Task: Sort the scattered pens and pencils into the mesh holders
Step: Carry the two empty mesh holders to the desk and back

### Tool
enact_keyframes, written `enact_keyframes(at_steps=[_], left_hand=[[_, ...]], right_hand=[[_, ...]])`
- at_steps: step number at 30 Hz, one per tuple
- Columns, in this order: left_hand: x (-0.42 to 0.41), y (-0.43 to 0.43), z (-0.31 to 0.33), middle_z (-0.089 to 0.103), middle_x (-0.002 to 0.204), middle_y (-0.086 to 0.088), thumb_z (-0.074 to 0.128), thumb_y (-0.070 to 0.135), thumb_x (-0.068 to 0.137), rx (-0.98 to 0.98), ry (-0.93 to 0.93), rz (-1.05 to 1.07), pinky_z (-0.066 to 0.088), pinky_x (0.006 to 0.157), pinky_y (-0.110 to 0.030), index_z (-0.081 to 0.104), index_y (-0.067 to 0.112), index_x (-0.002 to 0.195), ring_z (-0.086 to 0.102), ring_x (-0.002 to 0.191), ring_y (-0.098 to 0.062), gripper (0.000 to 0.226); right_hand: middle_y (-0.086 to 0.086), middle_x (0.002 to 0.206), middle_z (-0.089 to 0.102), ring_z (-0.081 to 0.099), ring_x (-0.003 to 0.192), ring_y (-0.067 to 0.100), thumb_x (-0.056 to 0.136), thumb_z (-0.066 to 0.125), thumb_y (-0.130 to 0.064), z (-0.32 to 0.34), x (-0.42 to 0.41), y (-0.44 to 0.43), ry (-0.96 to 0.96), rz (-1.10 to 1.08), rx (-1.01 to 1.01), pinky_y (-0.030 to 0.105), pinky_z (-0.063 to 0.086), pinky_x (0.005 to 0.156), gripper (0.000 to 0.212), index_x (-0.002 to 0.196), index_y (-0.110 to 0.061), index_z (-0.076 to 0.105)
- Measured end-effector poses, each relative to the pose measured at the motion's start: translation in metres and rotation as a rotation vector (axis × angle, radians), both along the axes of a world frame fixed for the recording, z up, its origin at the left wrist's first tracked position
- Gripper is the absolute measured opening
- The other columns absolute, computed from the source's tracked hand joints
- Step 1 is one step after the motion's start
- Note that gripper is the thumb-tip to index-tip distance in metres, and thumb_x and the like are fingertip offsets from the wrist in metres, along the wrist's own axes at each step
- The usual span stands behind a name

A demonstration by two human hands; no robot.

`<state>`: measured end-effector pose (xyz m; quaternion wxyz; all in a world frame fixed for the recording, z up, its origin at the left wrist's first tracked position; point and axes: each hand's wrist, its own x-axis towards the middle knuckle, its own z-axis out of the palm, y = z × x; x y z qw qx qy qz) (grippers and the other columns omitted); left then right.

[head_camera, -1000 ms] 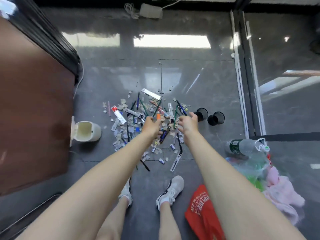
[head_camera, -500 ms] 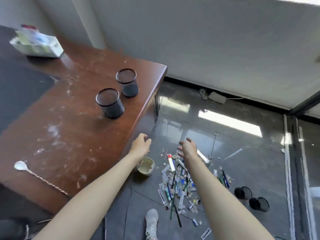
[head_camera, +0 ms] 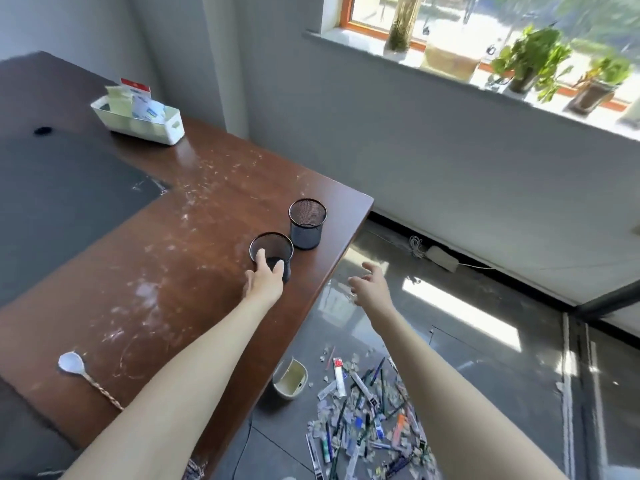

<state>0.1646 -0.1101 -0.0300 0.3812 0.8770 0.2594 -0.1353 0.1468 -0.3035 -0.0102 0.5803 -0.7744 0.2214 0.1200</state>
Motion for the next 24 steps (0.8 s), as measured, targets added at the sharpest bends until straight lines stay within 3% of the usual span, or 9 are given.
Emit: enact_keyframes(at_steps=[3, 5, 7, 10, 13, 15, 17, 20, 24], left_hand=[[0.01, -0.001, -0.006, 0.051, 0.127, -0.024, 0.033, 0.043, 0.097, 0.039, -0.041, 0.096, 0.039, 0.091, -0.043, 0.006, 0.034, 0.147, 0.051, 0.114, -0.041, 0.058], [0.017, 0.002, -0.006, 0.055, 0.121, -0.023, 0.033, 0.037, 0.096, 0.031, -0.037, 0.07, 0.042, 0.089, -0.041, 0.012, 0.037, 0.145, 0.055, 0.108, -0.041, 0.053], [0.025, 0.005, -0.005, 0.06, 0.112, -0.021, 0.033, 0.024, 0.092, -0.052, -0.012, 0.099, 0.053, 0.077, -0.037, 0.017, 0.038, 0.141, 0.066, 0.085, -0.036, 0.054], [0.035, 0.012, 0.0, 0.063, 0.11, -0.016, 0.031, 0.013, 0.087, -0.12, 0.054, 0.211, 0.05, 0.047, -0.023, 0.046, 0.023, 0.128, 0.062, 0.041, -0.021, 0.046], [0.044, 0.028, 0.002, 0.065, 0.099, -0.015, 0.029, 0.009, 0.082, -0.021, -0.026, 0.178, 0.055, 0.066, -0.032, 0.051, 0.022, 0.12, 0.066, 0.058, -0.027, 0.045], [0.047, 0.043, 0.004, 0.065, 0.094, -0.014, 0.028, 0.011, 0.081, 0.072, -0.073, 0.087, 0.052, 0.07, -0.035, 0.046, 0.028, 0.122, 0.066, 0.071, -0.029, 0.048], [0.048, 0.057, 0.008, 0.065, 0.091, -0.012, 0.029, 0.014, 0.081, 0.114, -0.112, 0.033, 0.052, 0.072, -0.035, 0.044, 0.031, 0.122, 0.065, 0.076, -0.031, 0.047], [0.045, 0.078, 0.013, 0.064, 0.089, -0.012, 0.03, 0.017, 0.086, 0.176, -0.171, -0.033, 0.051, 0.071, -0.035, 0.043, 0.029, 0.123, 0.064, 0.073, -0.031, 0.042], [0.041, 0.097, 0.012, 0.066, 0.086, -0.015, 0.031, 0.018, 0.086, 0.219, -0.184, -0.043, 0.051, 0.076, -0.04, 0.043, 0.026, 0.123, 0.064, 0.076, -0.034, 0.04]], right_hand=[[-0.003, 0.087, 0.054, 0.054, 0.077, 0.017, 0.086, 0.054, -0.014, -0.002, 0.015, -0.007, -0.003, 0.009, -0.086, 0.038, 0.047, 0.081, 0.056, 0.139, -0.02, 0.036], [-0.003, 0.085, 0.054, 0.054, 0.069, 0.017, 0.086, 0.052, -0.012, 0.0, 0.023, -0.003, -0.009, 0.045, -0.134, 0.027, 0.046, 0.065, 0.057, 0.139, -0.022, 0.035], [0.001, 0.098, 0.055, 0.057, 0.073, 0.02, 0.085, 0.049, -0.008, 0.001, 0.035, 0.007, -0.012, 0.104, -0.182, 0.016, 0.042, 0.051, 0.058, 0.14, -0.024, 0.035], [0.007, 0.119, 0.051, 0.05, 0.071, 0.017, 0.084, 0.049, -0.008, -0.002, 0.054, 0.027, -0.002, 0.206, -0.217, 0.024, 0.041, 0.058, 0.064, 0.143, -0.027, 0.032], [0.01, 0.126, 0.039, 0.051, 0.075, 0.016, 0.084, 0.049, -0.009, -0.006, 0.077, 0.047, -0.012, 0.283, -0.243, 0.024, 0.042, 0.057, 0.067, 0.144, -0.031, 0.028], [0.015, 0.14, 0.026, 0.053, 0.103, 0.03, 0.083, 0.047, -0.009, -0.008, 0.093, 0.059, -0.029, 0.318, -0.344, 0.032, 0.05, 0.08, 0.067, 0.143, -0.033, 0.028], [0.019, 0.152, 0.005, 0.035, 0.131, 0.036, 0.084, 0.046, -0.009, -0.012, 0.108, 0.069, -0.041, 0.318, -0.515, 0.039, 0.042, 0.1, 0.069, 0.145, -0.034, 0.025], [0.021, 0.154, -0.016, 0.016, 0.142, 0.034, 0.087, 0.051, -0.011, -0.021, 0.124, 0.086, 0.007, 0.236, -0.544, 0.04, 0.036, 0.104, 0.07, 0.147, -0.032, 0.021], [0.022, 0.139, 0.029, 0.038, 0.128, 0.035, 0.087, 0.06, -0.018, -0.035, 0.132, 0.094, 0.004, 0.228, -0.534, 0.038, 0.041, 0.093, 0.046, 0.13, -0.015, 0.041]])
